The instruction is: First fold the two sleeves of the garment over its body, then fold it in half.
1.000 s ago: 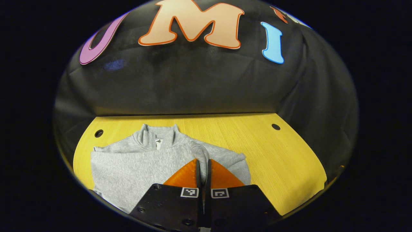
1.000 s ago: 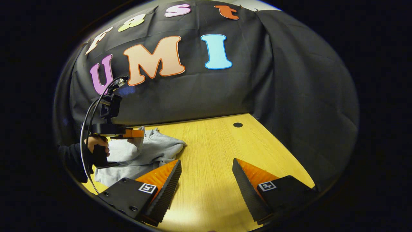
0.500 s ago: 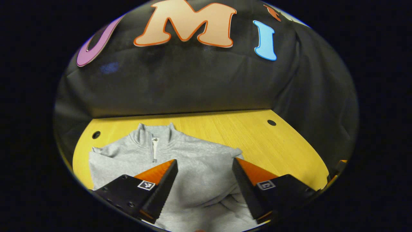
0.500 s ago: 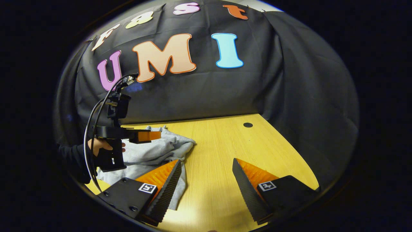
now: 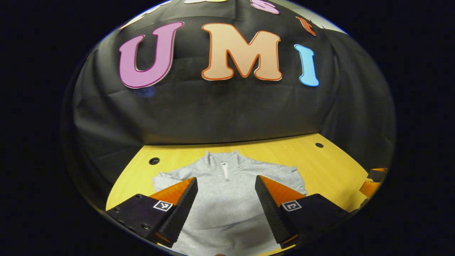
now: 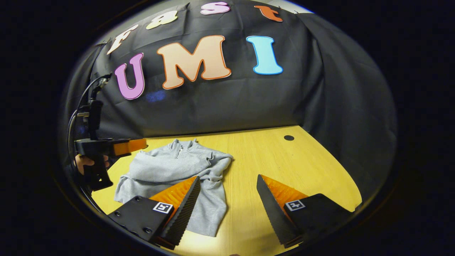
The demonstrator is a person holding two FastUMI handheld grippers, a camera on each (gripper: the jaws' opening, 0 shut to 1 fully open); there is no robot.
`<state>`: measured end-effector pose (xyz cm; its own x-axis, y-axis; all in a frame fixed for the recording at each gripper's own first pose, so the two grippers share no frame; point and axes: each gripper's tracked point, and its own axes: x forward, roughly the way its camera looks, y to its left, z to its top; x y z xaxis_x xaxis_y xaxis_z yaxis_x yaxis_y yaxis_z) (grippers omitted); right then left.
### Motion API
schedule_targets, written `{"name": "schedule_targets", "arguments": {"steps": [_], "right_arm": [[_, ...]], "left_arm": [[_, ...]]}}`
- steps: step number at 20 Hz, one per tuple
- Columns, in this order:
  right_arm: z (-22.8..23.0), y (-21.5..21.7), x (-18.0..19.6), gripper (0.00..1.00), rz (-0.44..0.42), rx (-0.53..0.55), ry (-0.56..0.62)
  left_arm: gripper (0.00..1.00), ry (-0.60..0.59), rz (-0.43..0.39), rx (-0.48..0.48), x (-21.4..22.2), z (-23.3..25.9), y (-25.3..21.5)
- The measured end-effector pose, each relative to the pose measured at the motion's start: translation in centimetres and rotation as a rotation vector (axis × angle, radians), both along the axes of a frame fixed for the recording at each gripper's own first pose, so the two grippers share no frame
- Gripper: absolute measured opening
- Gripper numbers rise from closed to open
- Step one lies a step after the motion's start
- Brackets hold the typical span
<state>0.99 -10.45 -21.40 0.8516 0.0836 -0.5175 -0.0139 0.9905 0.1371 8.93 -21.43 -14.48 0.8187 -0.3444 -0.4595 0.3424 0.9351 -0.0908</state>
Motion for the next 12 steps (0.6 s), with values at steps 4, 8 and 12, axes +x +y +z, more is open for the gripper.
{"name": "schedule_targets", "arguments": {"steps": [4, 8, 12], "right_arm": [[-2.2, 1.9, -1.2, 0.95, 0.031, -0.021, 0.049], [-5.1, 3.4, -2.4, 0.99, 0.079, -0.056, 0.117], [-6.9, 4.4, -3.3, 0.99, 0.103, -0.073, 0.164]], "left_arm": [[0.95, 0.059, 0.023, 0.067, -3.6, -2.5, 6.1], [0.95, 0.165, 0.1, 0.065, -7.5, -6.3, 10.9], [0.95, 0.246, 0.141, 0.049, -10.2, -9.5, 13.7]]}}
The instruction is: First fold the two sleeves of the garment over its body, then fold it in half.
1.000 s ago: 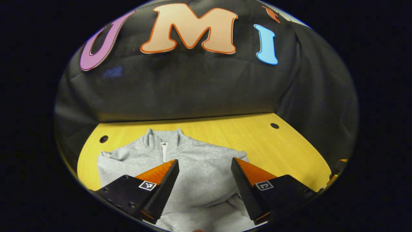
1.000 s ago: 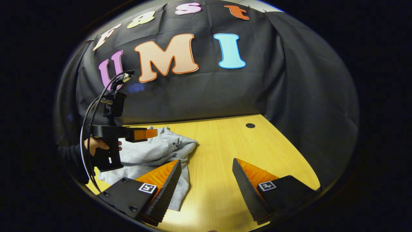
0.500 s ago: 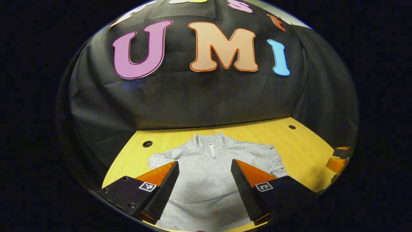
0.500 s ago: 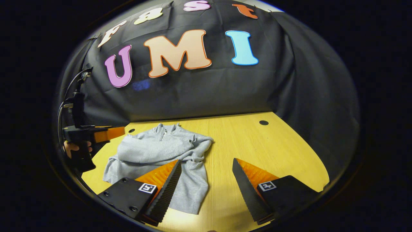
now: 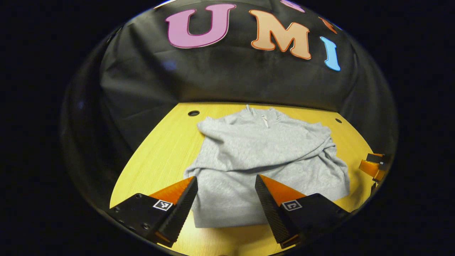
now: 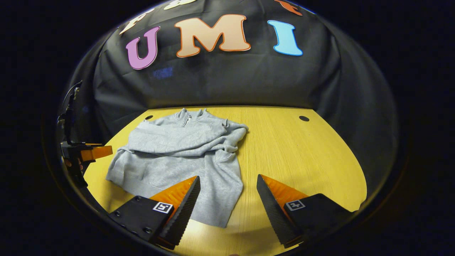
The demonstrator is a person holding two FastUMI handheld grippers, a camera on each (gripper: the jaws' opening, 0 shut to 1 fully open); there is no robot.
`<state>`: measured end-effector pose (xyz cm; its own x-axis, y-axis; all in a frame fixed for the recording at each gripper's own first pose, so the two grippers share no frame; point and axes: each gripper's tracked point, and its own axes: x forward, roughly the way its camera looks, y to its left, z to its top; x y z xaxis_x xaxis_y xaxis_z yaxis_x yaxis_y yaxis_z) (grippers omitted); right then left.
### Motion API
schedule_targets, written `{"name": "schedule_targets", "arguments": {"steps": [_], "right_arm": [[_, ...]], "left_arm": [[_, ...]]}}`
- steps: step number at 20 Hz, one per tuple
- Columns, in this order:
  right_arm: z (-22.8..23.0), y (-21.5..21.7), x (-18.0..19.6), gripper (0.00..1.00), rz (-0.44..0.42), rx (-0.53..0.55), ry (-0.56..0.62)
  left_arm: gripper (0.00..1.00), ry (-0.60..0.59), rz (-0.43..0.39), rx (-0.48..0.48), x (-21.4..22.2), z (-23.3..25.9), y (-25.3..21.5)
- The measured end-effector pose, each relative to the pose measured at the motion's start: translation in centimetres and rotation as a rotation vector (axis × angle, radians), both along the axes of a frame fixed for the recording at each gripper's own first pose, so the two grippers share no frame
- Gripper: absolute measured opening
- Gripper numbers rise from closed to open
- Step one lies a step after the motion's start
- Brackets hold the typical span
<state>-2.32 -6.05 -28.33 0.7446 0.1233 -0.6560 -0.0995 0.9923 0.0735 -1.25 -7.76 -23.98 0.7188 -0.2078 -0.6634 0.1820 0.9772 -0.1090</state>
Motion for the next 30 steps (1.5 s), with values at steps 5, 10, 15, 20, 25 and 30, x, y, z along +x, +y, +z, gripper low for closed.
{"name": "schedule_targets", "arguments": {"steps": [5, 10, 15, 20, 25, 30], "right_arm": [[-3.4, 1.0, -2.1, 0.96, 0.008, -0.024, 0.09], [-6.4, 1.9, -3.9, 0.96, 0.006, -0.051, 0.188], [-8.2, 2.4, -4.8, 0.96, 0.024, -0.075, 0.247], [-8.4, 2.5, -4.7, 0.94, 0.033, -0.046, 0.244], [-8.7, 3.8, -4.6, 0.6, 0.043, 0.006, 0.289], [-9.0, 4.5, -4.2, 0.11, 0.015, 0.065, 0.347]], "left_arm": [[0.95, 0.089, 0.016, 0.02, -2.0, -4.5, 1.8], [0.95, 0.169, 0.028, 0.016, -3.1, -8.0, 2.4], [0.97, 0.139, -0.009, -0.009, -3.1, -8.2, 2.1], [0.88, 0.105, 0.002, -0.024, -3.0, -8.3, 1.7], [0.48, 0.105, -0.047, -0.065, -2.8, -7.7, -0.1], [0.06, 0.142, -0.055, -0.092, -2.5, -7.8, -1.1]]}}
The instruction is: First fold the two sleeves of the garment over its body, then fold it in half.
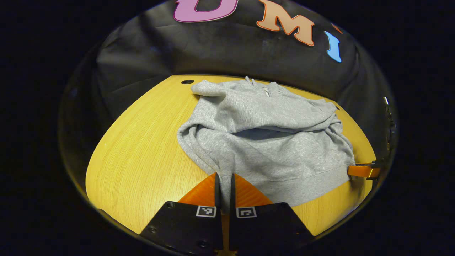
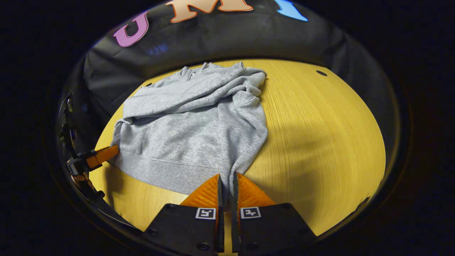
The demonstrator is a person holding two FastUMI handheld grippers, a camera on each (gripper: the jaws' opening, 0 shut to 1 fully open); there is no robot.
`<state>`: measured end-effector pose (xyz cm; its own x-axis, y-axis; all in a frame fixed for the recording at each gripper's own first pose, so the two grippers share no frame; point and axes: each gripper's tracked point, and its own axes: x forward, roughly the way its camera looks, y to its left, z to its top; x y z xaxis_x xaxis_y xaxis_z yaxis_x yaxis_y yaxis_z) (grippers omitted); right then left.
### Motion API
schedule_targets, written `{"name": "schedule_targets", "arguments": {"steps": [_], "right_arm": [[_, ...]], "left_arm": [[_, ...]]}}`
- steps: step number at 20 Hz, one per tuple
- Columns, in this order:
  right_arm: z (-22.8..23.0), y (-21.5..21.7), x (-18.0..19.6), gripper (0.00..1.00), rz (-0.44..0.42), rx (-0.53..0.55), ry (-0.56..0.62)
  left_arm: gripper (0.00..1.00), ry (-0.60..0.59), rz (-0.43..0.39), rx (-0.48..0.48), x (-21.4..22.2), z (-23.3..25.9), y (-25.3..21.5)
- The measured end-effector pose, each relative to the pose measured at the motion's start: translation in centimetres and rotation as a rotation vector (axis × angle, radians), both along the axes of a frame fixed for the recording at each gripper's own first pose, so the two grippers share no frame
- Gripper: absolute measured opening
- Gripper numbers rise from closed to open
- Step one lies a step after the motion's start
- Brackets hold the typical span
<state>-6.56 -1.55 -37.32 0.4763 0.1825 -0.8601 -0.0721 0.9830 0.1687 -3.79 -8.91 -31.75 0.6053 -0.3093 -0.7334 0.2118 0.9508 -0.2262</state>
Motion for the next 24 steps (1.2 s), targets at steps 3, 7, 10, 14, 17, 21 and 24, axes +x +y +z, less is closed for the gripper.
{"name": "schedule_targets", "arguments": {"steps": [3, 7, 10, 14, 17, 21, 24], "right_arm": [[0.4, 0.0, -0.3, 0.05, -0.007, 0.03, 0.029], [0.5, -0.3, -0.8, 0.05, -0.022, 0.042, 0.037], [0.5, -0.2, -0.7, 0.05, -0.015, 0.054, 0.055], [0.6, -0.3, -0.5, 0.05, -0.005, 0.063, 0.077], [0.6, -0.2, -0.7, 0.05, 0.005, 0.069, 0.1], [1.7, 0.6, -0.3, 0.05, 0.007, 0.121, 0.104], [4.1, 0.9, 0.3, 0.04, -0.034, 0.187, 0.079]], "left_arm": [[0.0, 0.058, 0.001, -0.031, -0.1, 0.0, 0.0], [0.0, 0.078, -0.013, -0.033, -1.0, 0.1, 0.2], [0.0, 0.101, -0.014, -0.035, -1.1, 0.1, 0.4], [0.0, 0.122, -0.025, -0.037, -1.0, 0.1, 0.4], [0.0, 0.138, -0.033, -0.025, -1.0, 0.1, 0.4], [0.0, 0.153, -0.019, -0.038, -0.5, 0.8, 0.3], [0.0, 0.126, 0.002, -0.089, 0.3, 3.0, -0.1]]}}
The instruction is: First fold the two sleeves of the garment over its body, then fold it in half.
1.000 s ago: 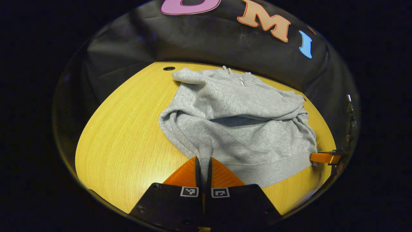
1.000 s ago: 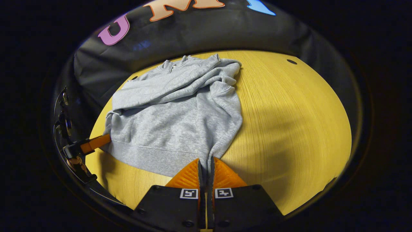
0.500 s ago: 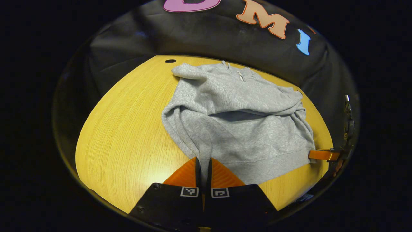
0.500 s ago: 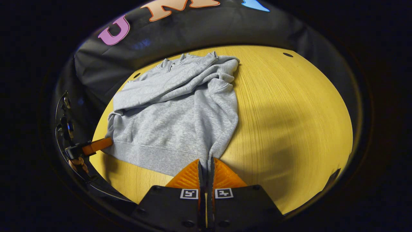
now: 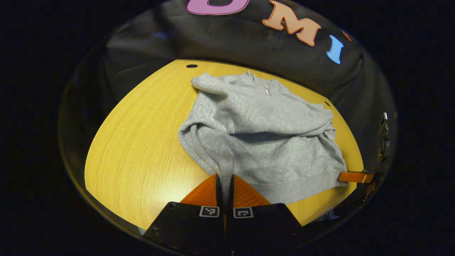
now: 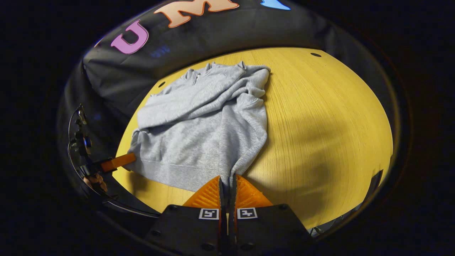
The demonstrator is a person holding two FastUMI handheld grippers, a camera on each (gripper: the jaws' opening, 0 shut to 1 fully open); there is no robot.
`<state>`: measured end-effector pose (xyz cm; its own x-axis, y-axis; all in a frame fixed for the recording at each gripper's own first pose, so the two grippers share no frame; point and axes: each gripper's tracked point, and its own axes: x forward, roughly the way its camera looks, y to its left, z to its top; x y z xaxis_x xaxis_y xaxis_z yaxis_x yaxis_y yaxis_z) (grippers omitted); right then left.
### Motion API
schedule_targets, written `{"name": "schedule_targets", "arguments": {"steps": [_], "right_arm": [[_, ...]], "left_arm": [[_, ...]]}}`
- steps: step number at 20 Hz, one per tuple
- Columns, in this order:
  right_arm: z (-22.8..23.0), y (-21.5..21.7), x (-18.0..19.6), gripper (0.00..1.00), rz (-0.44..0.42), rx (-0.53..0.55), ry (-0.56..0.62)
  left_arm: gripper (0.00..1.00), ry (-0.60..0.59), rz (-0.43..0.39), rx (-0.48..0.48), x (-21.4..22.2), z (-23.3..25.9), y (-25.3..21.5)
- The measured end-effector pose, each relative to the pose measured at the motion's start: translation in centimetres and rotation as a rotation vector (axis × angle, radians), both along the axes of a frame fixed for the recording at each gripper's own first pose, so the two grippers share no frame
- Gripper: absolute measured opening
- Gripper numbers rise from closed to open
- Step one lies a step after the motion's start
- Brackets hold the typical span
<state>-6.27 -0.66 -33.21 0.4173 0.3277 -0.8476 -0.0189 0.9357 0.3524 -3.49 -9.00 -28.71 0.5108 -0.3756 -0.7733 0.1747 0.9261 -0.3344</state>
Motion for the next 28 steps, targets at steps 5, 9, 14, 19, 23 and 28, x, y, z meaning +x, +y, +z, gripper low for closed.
{"name": "schedule_targets", "arguments": {"steps": [5, 9, 14, 19, 23, 28], "right_arm": [[4.9, 1.2, 3.4, 0.05, -0.07, 0.124, -0.074], [7.6, 1.4, 6.1, 0.05, -0.105, 0.184, -0.13], [9.9, 1.2, 9.5, 0.04, -0.193, 0.292, -0.142], [9.8, 1.4, 13.1, 0.04, -0.27, 0.349, -0.115], [7.8, 1.2, 16.9, 0.04, -0.316, 0.329, -0.103], [4.0, 1.1, 19.8, 0.04, -0.357, 0.274, -0.067]], "left_arm": [[0.0, -0.077, -0.008, -0.039, 3.2, 3.9, -0.7], [0.0, -0.115, 0.015, -0.085, 5.5, 6.5, -0.7], [0.0, -0.125, 0.056, -0.117, 8.6, 8.2, -0.3], [0.0, -0.097, 0.083, -0.13, 12.2, 8.2, -0.8], [0.0, -0.064, 0.114, -0.131, 15.7, 7.1, -1.4], [0.0, 0.072, 0.208, -0.098, 17.8, 2.9, -1.8]]}}
